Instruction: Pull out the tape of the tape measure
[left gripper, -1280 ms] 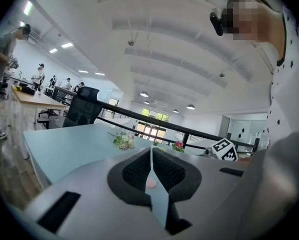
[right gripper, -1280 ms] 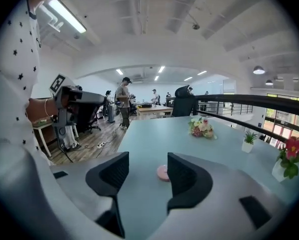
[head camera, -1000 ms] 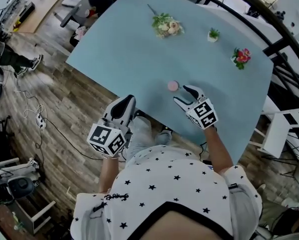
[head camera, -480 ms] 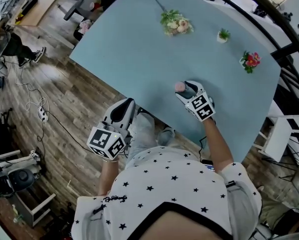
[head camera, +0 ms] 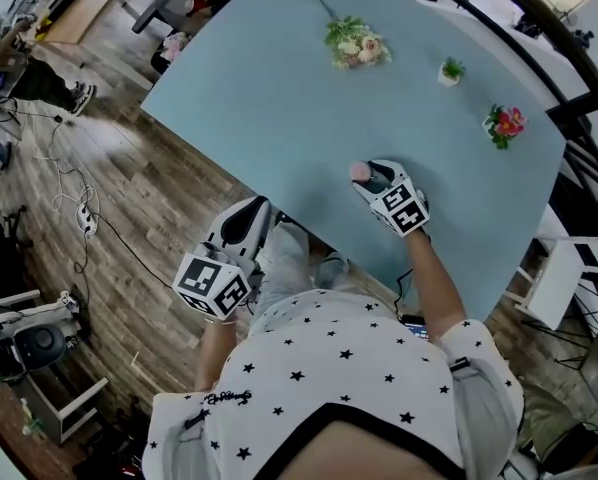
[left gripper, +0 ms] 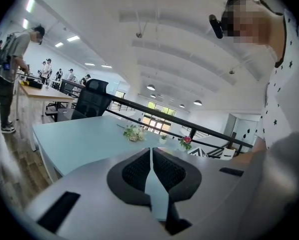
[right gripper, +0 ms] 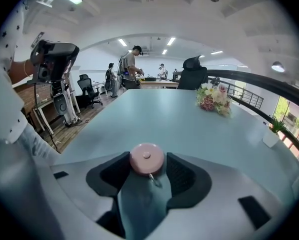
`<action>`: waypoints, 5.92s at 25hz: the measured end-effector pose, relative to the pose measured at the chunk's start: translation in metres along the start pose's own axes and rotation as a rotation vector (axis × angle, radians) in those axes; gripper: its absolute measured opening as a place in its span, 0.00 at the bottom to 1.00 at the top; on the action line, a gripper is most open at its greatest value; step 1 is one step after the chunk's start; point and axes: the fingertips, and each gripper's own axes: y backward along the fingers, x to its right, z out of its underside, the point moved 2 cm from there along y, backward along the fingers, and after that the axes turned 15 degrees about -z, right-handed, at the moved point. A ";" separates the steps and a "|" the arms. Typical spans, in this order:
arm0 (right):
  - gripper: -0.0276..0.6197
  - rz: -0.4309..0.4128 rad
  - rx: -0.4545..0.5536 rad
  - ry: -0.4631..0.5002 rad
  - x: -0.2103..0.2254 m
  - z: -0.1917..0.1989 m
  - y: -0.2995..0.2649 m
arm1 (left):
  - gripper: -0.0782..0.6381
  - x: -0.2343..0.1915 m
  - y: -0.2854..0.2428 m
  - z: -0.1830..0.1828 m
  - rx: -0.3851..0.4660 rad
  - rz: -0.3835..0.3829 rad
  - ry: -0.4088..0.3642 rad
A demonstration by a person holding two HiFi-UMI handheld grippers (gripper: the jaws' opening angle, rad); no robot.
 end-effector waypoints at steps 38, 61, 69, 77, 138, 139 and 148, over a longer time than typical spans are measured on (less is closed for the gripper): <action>0.36 0.207 0.501 0.224 -0.084 -0.111 0.173 | 0.28 0.099 -0.039 -0.021 -0.040 0.317 -0.006; 0.36 0.193 0.509 0.435 -0.140 -0.124 0.186 | 0.26 0.172 -0.036 -0.024 -0.125 0.637 0.158; 0.36 0.217 0.502 0.377 -0.135 -0.110 0.188 | 0.23 0.172 -0.041 -0.023 -0.132 0.599 0.151; 0.26 0.301 0.379 0.405 -0.125 -0.099 0.191 | 0.23 0.170 -0.035 -0.032 -0.107 0.604 0.164; 0.05 0.793 0.424 -0.034 -0.048 -0.029 0.284 | 0.23 0.139 -0.057 -0.076 -0.031 0.613 0.045; 0.05 0.802 0.430 -0.047 -0.049 -0.029 0.286 | 0.23 0.136 -0.058 -0.079 -0.030 0.613 0.044; 0.05 0.865 0.464 -0.080 -0.057 -0.043 0.299 | 0.23 0.103 -0.063 -0.097 0.002 0.584 0.000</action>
